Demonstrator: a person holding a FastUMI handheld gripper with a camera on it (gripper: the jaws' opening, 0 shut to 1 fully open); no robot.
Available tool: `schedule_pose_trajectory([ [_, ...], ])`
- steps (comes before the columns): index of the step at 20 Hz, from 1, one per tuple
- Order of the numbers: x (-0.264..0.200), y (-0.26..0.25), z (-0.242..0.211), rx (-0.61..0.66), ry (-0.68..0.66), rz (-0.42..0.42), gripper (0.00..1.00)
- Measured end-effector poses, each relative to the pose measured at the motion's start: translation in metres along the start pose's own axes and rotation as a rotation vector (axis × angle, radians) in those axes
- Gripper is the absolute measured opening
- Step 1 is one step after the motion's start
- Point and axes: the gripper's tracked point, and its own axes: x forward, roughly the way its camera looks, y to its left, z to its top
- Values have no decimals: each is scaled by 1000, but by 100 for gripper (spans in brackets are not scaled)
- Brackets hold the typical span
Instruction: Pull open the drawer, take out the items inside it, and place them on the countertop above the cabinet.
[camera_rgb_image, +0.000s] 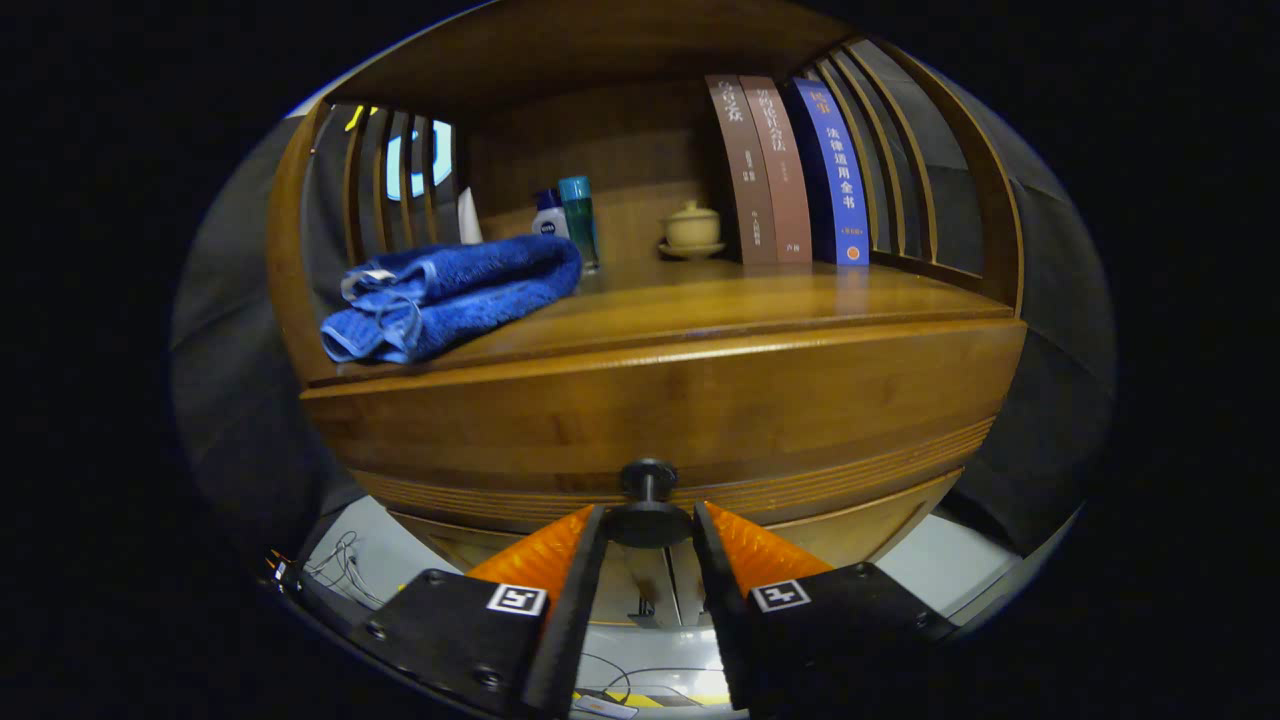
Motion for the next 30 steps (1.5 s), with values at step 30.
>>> schedule_pose_trajectory([
  [30, -78, -1, -36, -34, 18, 13, 33],
])
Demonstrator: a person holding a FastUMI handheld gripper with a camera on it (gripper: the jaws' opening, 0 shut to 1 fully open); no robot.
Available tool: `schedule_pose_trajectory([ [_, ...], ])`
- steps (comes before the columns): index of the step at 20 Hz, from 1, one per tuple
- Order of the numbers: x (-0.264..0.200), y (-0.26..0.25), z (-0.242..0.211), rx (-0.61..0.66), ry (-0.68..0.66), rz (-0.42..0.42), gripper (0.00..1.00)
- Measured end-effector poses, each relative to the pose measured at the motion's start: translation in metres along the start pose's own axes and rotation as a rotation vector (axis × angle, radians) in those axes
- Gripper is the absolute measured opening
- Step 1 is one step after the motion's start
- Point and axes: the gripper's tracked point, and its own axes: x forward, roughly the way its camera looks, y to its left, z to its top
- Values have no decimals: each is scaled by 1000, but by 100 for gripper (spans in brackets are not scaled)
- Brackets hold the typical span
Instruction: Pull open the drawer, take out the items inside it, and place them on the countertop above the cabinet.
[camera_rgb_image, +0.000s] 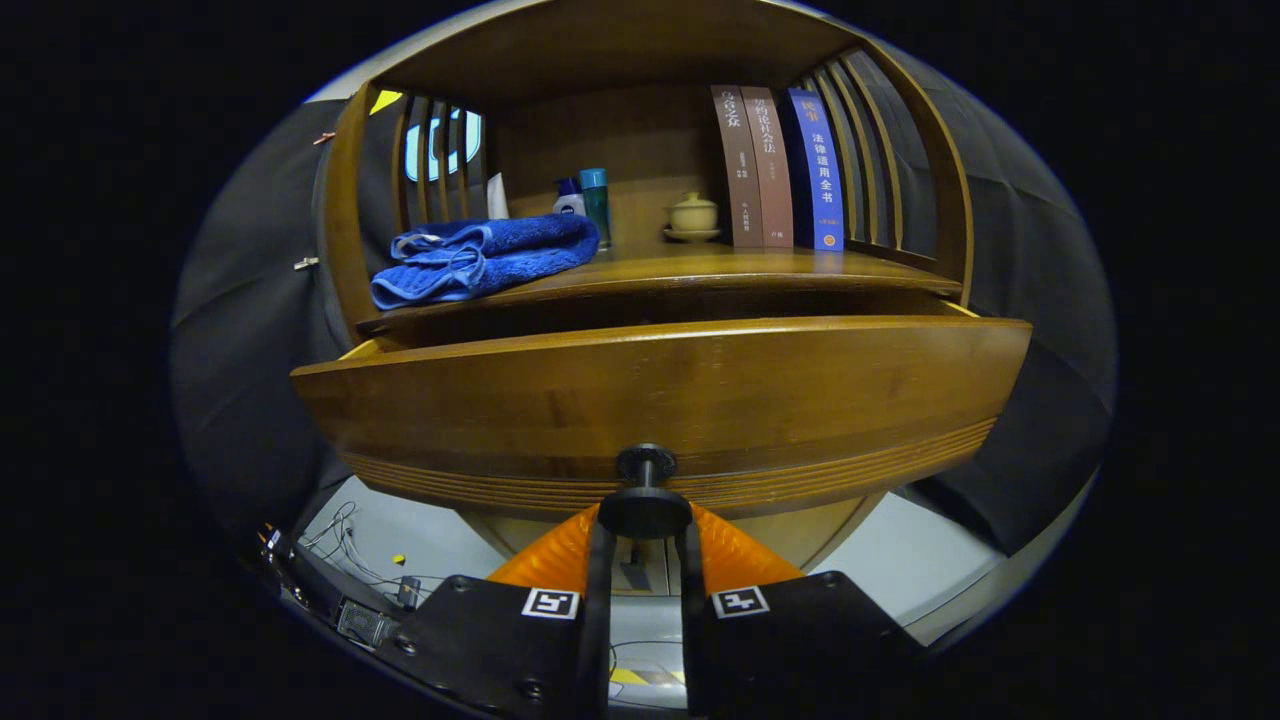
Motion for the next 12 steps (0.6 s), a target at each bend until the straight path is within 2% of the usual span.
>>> schedule_pose_trajectory([
  [12, -83, 1, -41, 56, 71, 33, 33],
])
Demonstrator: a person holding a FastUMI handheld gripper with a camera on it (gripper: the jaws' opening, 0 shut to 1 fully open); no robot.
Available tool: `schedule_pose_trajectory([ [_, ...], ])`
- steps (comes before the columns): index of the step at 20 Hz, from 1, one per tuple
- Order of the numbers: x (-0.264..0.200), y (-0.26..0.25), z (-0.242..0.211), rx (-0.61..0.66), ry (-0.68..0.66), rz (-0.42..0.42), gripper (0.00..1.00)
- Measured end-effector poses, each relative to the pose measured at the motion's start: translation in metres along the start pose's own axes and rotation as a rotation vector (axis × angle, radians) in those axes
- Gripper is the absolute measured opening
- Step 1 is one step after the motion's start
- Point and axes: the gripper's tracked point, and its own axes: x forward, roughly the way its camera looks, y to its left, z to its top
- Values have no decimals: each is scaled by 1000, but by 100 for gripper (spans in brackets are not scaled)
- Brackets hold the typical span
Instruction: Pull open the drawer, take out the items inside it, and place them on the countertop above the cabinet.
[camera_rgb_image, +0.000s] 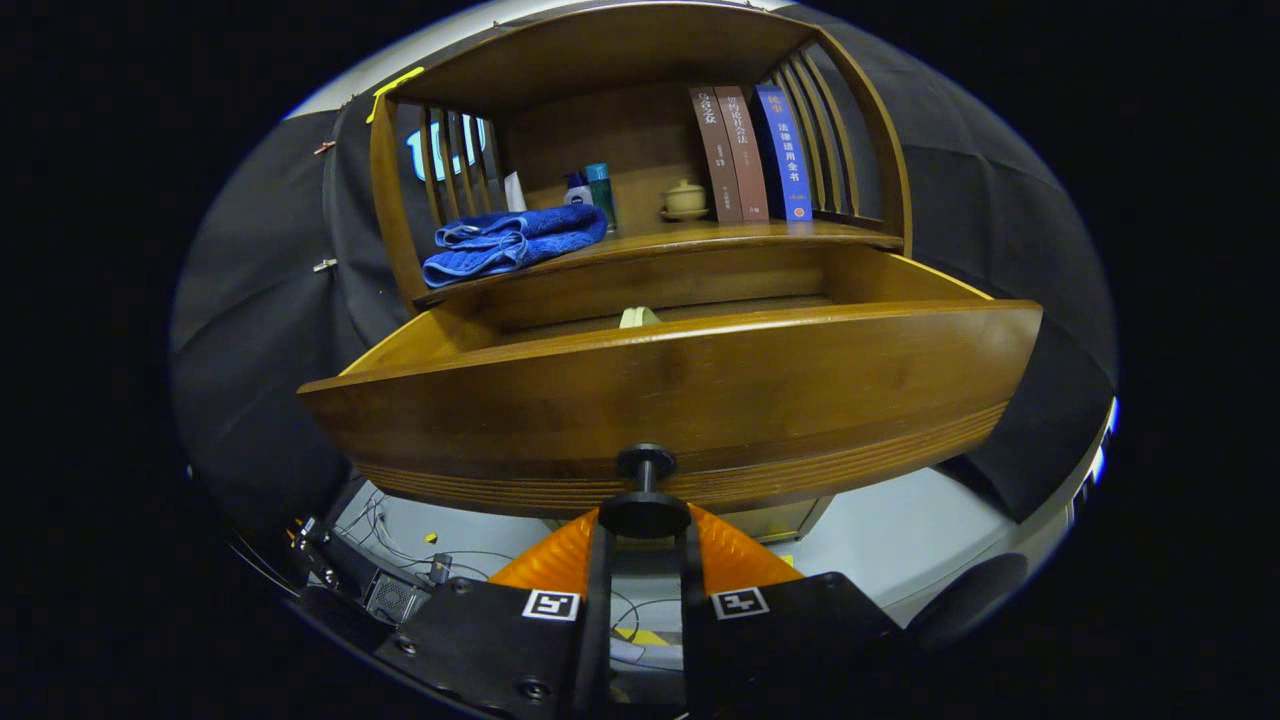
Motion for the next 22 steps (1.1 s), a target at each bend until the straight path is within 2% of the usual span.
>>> schedule_pose_trajectory([
  [4, -13, -3, -24, -1, 61, 4, 33],
  [8, -12, -2, -24, -18, 38, 6, 34],
  [10, -12, -3, -24, -29, 24, 12, 39],
  [14, -22, -11, -40, -25, 72, 10, 66],
  [15, -29, -13, -40, -26, 78, 11, 68],
  [18, -57, -4, 8, -11, -14, 43, 78],
  [20, -72, 14, 80, -18, -135, 87, 82],
  [22, -66, 26, 141, -48, -207, 105, 86],
])
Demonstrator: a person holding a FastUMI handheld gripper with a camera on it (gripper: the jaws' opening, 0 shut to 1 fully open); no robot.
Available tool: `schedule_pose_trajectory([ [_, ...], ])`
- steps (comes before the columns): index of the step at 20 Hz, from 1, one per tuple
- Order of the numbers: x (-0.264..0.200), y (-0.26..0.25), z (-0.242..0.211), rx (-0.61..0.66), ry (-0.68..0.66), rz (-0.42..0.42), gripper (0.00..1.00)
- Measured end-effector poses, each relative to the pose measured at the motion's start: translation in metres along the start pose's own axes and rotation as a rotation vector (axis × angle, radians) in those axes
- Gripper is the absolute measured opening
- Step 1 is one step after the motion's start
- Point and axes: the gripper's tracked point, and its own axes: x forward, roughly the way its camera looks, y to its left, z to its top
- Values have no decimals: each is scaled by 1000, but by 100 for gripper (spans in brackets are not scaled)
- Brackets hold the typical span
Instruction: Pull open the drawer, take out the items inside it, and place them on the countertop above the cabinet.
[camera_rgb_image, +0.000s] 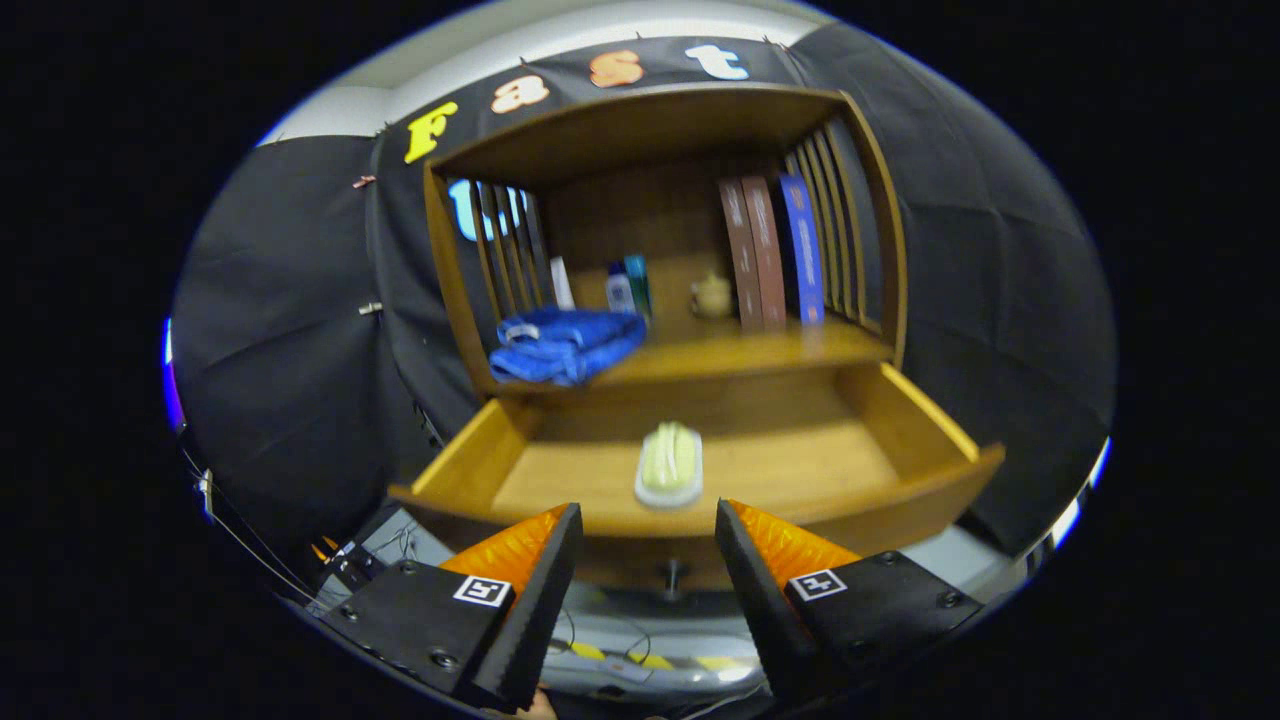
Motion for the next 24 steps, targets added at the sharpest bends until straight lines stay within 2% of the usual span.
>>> schedule_pose_trajectory([
  [3, 49, 5, 29, 33, 34, 13, 93],
  [6, 99, 4, 11, 22, 174, 5, 97],
  [11, 164, -5, -15, -15, 362, -44, 98],
  [15, 204, -16, -41, 22, 509, -97, 97],
  [20, 220, -28, -74, 41, 625, -136, 84],
  [21, 218, -27, -79, 43, 633, -140, 84],
  [24, 218, -36, -89, 28, 665, -175, 54],
])
